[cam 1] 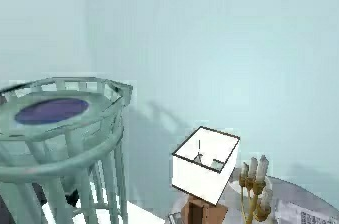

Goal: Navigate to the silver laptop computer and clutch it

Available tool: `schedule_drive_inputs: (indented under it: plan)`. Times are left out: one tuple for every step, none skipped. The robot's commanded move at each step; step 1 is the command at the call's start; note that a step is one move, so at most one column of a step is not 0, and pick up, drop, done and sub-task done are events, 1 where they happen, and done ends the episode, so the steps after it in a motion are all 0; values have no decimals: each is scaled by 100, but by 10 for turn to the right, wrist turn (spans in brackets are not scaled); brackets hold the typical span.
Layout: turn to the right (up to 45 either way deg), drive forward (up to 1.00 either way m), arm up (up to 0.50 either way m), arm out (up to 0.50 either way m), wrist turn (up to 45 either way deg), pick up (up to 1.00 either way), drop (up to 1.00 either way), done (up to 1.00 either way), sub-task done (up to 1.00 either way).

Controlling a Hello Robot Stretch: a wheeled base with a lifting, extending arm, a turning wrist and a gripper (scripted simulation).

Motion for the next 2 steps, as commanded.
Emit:
schedule_drive_inputs:
  plan:
    - [-360,0,0,0,0,0,0,0,0]
    - [0,0,50,0,0,0,0,0,0]
